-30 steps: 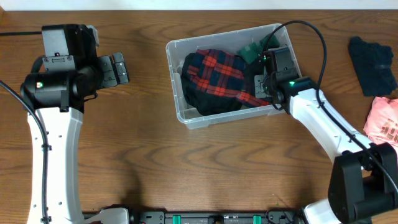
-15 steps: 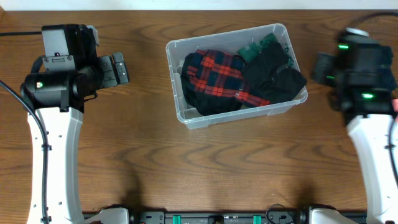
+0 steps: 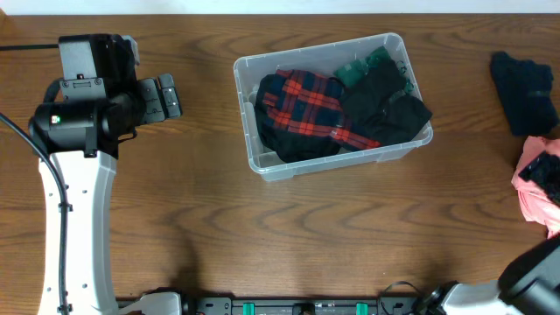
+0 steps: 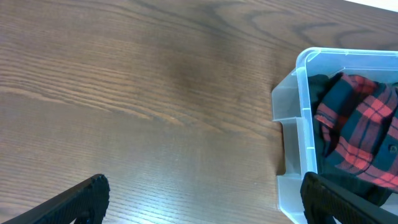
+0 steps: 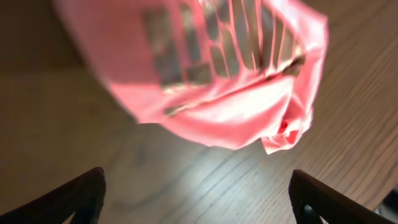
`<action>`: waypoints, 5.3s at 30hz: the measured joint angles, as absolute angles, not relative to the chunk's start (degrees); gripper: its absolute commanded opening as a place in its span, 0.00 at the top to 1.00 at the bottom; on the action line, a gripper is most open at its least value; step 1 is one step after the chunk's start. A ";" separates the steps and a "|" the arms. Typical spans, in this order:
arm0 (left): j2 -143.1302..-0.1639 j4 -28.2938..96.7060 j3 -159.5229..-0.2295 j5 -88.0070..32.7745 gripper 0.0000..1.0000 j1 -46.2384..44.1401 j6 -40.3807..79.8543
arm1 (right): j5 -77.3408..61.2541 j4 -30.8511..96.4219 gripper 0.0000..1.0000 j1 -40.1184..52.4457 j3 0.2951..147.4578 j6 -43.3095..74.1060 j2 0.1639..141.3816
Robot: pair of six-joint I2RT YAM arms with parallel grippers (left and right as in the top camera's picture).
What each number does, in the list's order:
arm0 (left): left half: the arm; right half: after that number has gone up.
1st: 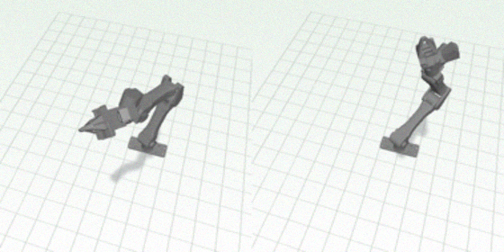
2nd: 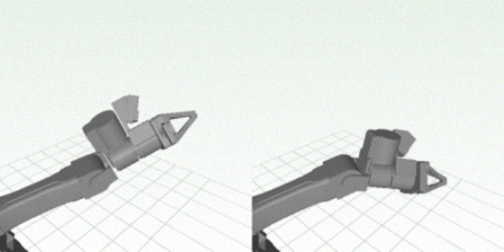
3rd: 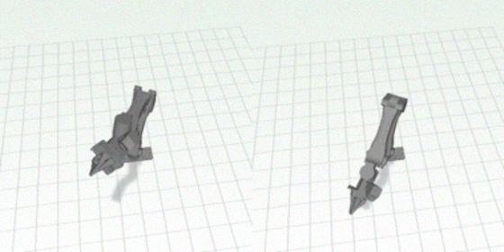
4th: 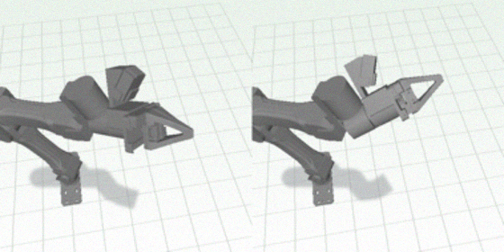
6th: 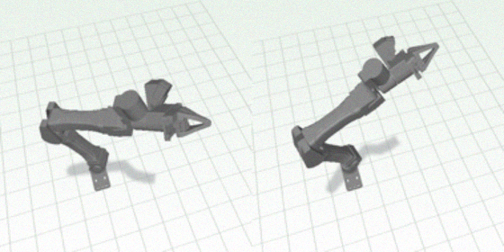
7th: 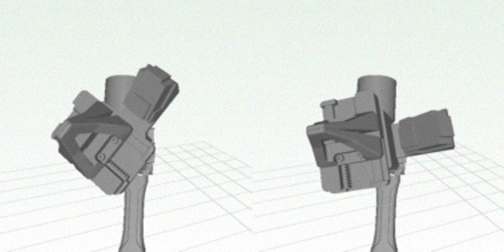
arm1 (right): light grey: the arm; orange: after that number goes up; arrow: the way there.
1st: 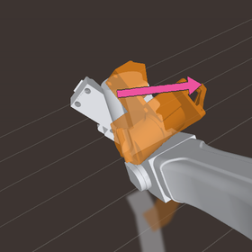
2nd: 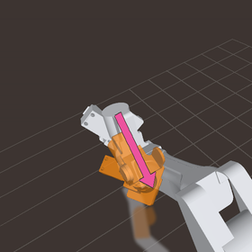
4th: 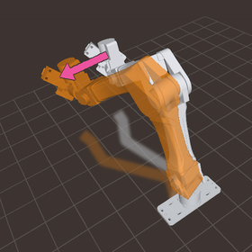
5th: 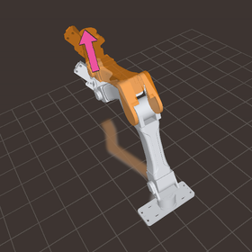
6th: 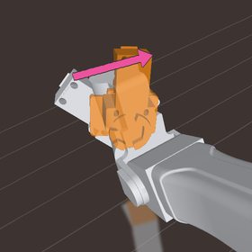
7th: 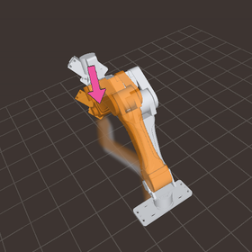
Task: Pack container
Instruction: 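Reach the right gripper to the pink printed shirt and grasp it, then carry the pink shirt with the right gripper and release it in the bin, then move the right gripper to the dark navy garment and grasp it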
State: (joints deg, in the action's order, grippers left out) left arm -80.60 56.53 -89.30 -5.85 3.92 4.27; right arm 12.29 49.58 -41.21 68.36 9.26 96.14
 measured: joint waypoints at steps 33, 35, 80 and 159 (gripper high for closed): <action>-80.60 56.55 -89.30 -5.85 0.02 3.92 4.27 | 14.06 35.24 0.99 -32.56 68.84 1.13 106.96; -80.60 56.55 -89.27 -5.85 0.02 3.92 4.27 | 13.32 35.59 0.99 -28.53 69.17 0.56 102.87; -80.60 56.55 -89.27 -5.85 0.02 3.92 4.27 | 11.62 25.15 0.55 31.64 79.42 -11.00 91.13; -80.60 56.55 -89.30 -5.85 0.02 3.92 4.27 | -18.70 -13.80 0.79 -31.40 82.59 31.14 133.49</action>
State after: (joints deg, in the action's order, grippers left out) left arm -80.60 56.55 -89.30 -5.85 3.92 4.27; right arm -18.70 -13.80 -31.40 82.59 31.14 133.49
